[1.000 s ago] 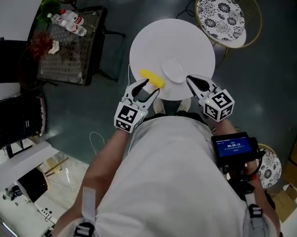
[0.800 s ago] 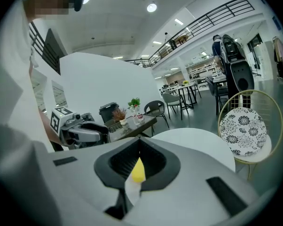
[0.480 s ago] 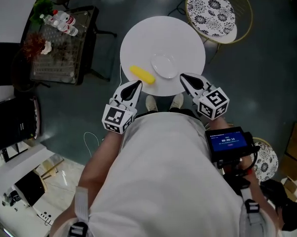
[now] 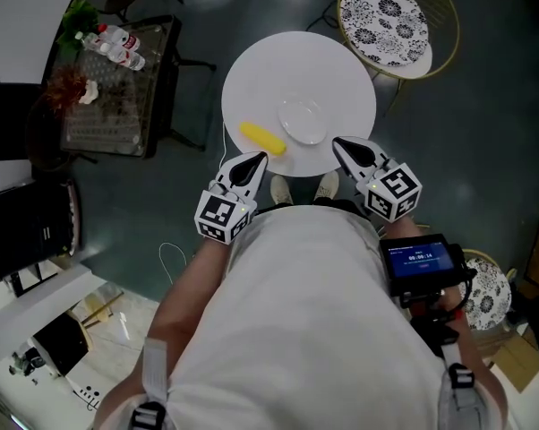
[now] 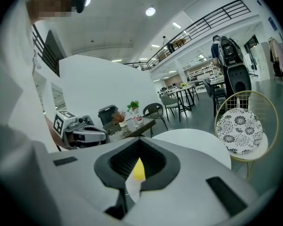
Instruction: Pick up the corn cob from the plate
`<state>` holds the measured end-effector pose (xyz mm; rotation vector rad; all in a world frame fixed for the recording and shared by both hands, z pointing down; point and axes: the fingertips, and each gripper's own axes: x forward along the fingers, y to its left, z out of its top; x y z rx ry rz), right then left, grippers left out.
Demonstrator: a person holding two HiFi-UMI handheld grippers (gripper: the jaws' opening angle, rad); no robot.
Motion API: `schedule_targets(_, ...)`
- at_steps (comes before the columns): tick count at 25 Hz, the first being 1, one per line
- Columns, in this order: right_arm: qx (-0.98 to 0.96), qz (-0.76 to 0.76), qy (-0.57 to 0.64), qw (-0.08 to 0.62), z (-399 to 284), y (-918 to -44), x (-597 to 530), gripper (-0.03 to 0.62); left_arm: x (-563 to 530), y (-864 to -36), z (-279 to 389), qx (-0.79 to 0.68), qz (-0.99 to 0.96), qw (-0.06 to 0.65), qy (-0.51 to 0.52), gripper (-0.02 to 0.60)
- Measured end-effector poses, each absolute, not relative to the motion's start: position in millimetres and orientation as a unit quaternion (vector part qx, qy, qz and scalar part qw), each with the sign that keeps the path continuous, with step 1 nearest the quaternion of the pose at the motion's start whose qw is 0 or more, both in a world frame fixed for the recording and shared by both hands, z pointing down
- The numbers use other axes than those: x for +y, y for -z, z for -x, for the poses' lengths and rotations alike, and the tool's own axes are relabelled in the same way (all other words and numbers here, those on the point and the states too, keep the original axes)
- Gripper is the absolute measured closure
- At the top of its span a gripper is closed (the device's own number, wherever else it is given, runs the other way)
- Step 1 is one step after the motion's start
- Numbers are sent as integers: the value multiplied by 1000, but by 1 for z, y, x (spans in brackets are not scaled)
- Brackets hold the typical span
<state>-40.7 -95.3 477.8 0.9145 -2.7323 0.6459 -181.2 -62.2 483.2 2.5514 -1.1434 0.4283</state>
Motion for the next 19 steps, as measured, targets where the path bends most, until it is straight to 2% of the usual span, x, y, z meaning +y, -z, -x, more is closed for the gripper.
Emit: schedule_targets(19, -919, -311, -222, 93, 38, -480, -101, 587, -68, -497, 176, -378, -896, 157, -175, 574)
